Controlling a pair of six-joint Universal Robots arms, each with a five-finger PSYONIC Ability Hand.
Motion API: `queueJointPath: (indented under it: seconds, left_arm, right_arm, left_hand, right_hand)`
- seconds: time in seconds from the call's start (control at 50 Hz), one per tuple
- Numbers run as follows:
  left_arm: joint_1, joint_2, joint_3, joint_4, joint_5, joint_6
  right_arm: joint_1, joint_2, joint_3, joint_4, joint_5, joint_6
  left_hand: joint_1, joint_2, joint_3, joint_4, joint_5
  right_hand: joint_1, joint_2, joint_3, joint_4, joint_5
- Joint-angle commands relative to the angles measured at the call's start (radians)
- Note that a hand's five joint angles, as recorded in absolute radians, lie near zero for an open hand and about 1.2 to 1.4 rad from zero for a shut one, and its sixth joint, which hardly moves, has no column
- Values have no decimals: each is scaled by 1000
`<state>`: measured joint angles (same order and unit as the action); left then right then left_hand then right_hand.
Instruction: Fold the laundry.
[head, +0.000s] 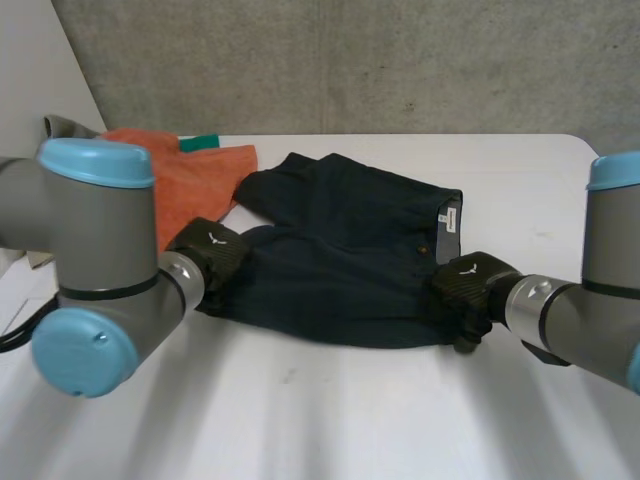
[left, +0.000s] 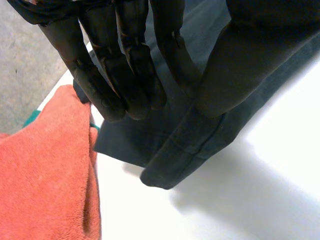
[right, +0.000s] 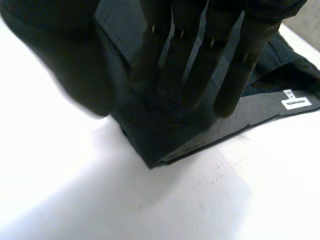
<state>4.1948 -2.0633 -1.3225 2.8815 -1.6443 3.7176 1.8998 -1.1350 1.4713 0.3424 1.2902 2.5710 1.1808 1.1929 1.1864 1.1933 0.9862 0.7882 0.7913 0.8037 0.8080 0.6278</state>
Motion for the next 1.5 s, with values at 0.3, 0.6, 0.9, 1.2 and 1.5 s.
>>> queueJointPath:
  seconds: [0.3, 0.6, 0.9, 1.2, 1.5]
  left_arm:
    - [1, 109, 91, -103, 43, -125]
    - [5, 120, 63, -140, 75, -186]
    - [13, 216, -279, -314, 210, 128]
    - [-62, 26, 70, -148, 50, 134]
    - [-82, -611, 1098, 51, -5, 111]
  right_arm:
    - [42, -34, 185, -305, 26, 158]
    - [116, 92, 124, -476, 238, 202]
    - [-31, -229, 231, 275, -107, -377]
    - [-103, -48, -46, 327, -95, -191]
    - [-107, 263, -434, -164, 182, 74]
  left_hand:
    - [215, 203, 210, 203, 236]
    - [215, 203, 210, 203, 236]
    - [215, 203, 210, 203, 236]
    - [215, 203, 210, 203, 236]
    - [215, 203, 210, 203, 236]
  right_hand:
    - [-314, -317, -330, -334, -328]
    - [608, 605, 593, 588, 594]
    - [608, 605, 593, 588, 594]
    - [608, 605, 593, 588, 594]
    - [608, 605, 593, 588, 594]
